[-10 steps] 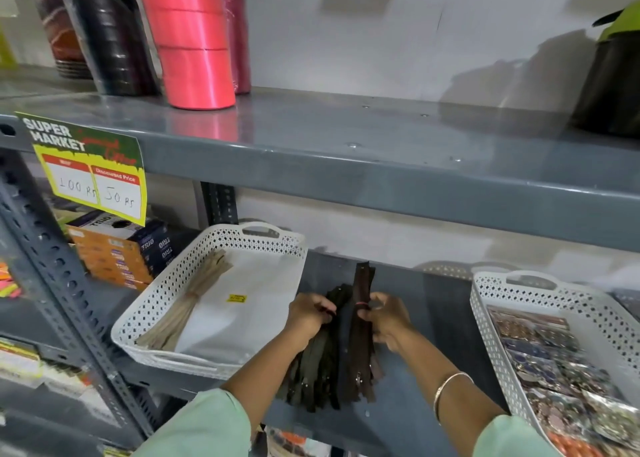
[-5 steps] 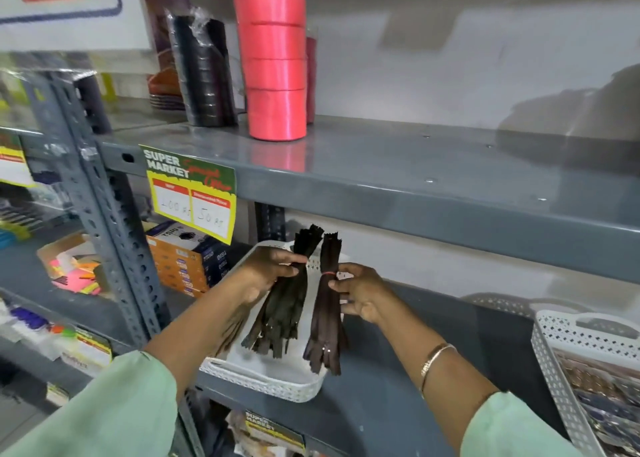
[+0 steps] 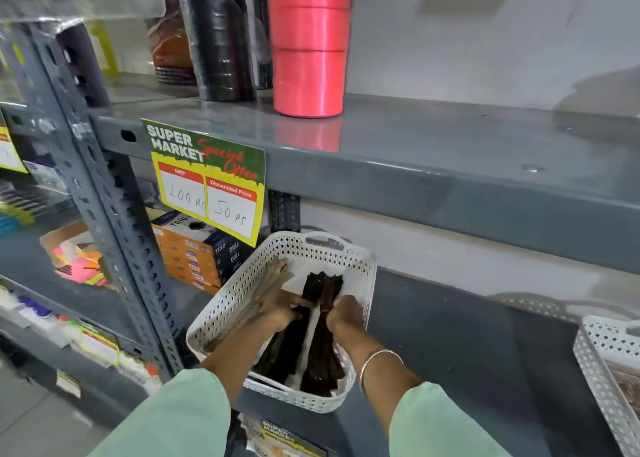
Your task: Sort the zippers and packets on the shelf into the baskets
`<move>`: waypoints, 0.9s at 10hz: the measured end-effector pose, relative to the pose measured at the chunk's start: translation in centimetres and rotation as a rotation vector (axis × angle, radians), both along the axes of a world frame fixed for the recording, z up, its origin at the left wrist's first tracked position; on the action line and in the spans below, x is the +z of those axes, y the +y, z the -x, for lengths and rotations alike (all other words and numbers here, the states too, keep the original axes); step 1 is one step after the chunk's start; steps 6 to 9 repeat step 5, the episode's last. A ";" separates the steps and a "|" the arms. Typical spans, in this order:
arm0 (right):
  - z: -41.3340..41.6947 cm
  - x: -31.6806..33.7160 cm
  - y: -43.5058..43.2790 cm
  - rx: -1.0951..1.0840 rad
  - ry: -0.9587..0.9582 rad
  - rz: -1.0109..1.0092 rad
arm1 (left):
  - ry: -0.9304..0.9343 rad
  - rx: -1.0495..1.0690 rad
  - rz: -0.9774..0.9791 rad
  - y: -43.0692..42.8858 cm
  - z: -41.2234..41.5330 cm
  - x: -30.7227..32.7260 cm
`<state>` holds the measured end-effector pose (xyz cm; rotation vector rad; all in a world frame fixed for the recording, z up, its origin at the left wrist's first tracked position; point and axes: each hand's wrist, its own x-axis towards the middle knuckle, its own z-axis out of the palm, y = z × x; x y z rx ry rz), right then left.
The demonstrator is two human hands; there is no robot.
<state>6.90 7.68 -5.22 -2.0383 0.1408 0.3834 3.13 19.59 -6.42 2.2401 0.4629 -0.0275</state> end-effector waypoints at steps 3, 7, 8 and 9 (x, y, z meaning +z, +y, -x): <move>1.6 1.3 -0.6 0.270 -0.179 0.379 | 0.013 0.082 -0.218 -0.7 0.3 0.0; 2.5 5.6 -4.4 0.317 -0.383 0.398 | -0.277 0.171 -0.283 -0.4 2.9 1.5; 2.5 5.6 -4.4 0.317 -0.383 0.398 | -0.277 0.171 -0.283 -0.4 2.9 1.5; 2.5 5.6 -4.4 0.317 -0.383 0.398 | -0.277 0.171 -0.283 -0.4 2.9 1.5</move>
